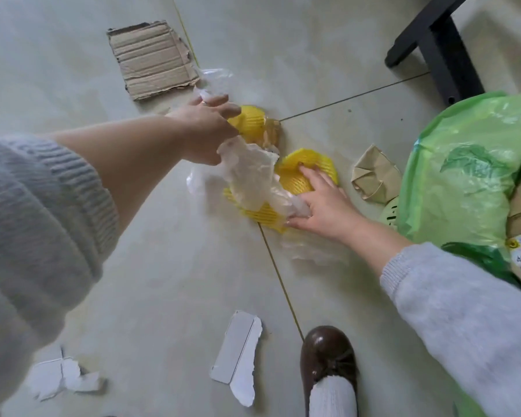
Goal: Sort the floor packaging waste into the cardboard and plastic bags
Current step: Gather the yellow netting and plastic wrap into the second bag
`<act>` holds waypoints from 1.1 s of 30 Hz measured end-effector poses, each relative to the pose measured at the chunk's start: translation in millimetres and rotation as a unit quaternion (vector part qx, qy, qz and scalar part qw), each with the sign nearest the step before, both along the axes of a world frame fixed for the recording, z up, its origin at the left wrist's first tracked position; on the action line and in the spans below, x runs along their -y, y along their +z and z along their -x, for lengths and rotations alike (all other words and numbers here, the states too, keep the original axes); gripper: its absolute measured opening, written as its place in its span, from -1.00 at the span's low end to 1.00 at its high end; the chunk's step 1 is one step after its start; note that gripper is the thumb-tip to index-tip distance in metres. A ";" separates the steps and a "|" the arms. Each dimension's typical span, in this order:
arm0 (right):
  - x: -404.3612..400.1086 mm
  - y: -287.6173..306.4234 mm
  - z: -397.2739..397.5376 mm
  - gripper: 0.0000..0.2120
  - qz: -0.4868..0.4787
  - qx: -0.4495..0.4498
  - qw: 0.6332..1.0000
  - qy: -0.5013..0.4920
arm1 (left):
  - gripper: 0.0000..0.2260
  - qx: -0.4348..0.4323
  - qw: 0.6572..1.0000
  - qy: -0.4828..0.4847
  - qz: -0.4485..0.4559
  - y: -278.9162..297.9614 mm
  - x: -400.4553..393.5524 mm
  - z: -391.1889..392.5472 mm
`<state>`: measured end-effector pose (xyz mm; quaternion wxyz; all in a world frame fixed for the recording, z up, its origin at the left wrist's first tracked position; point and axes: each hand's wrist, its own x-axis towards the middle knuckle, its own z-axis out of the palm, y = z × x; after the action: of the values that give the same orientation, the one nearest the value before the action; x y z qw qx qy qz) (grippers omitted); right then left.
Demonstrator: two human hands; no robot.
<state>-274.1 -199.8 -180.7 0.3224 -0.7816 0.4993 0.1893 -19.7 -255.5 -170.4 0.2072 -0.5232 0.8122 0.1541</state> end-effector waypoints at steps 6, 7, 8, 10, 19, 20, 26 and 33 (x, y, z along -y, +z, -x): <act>-21.4 -4.7 4.6 -0.71 0.110 0.016 0.993 0.037 | -0.68 -0.009 0.999 0.036 0.036 -7.7 -0.5 8.8; -21.8 -5.8 4.6 -0.73 0.126 0.024 0.991 0.036 | -0.71 -0.011 0.998 0.040 0.048 -8.1 -2.1 9.1; -21.9 -7.1 4.0 -0.74 0.139 0.031 0.989 0.034 | -0.74 -0.012 0.997 0.043 0.056 -9.1 -4.2 8.4; -23.6 -9.0 2.1 -0.78 0.153 0.039 0.987 0.034 | -0.76 -0.017 0.996 0.057 0.064 -11.8 -10.4 5.3; -36.7 -5.8 -5.4 -0.43 0.079 0.040 0.996 -0.029 | -0.53 -0.101 0.970 0.202 0.087 6.2 -64.9 -18.4; -37.7 -3.0 -4.5 -0.38 0.067 0.029 0.997 -0.036 | -0.60 -0.101 0.970 0.202 0.092 11.1 -71.8 -20.3; -57.0 25.5 5.7 -0.62 0.102 0.071 0.989 -0.077 | -0.91 -0.125 0.960 0.223 0.110 40.1 -112.9 -21.6; -100.4 83.8 22.8 -0.79 0.201 0.156 0.958 -0.136 | -0.93 -0.125 0.959 0.206 0.151 87.8 -179.9 -0.4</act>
<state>-296.9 -99.3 -96.9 0.2553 -0.7746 0.5724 -0.0843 -19.2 -75.5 -82.6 -0.0137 -0.6807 0.7203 0.1330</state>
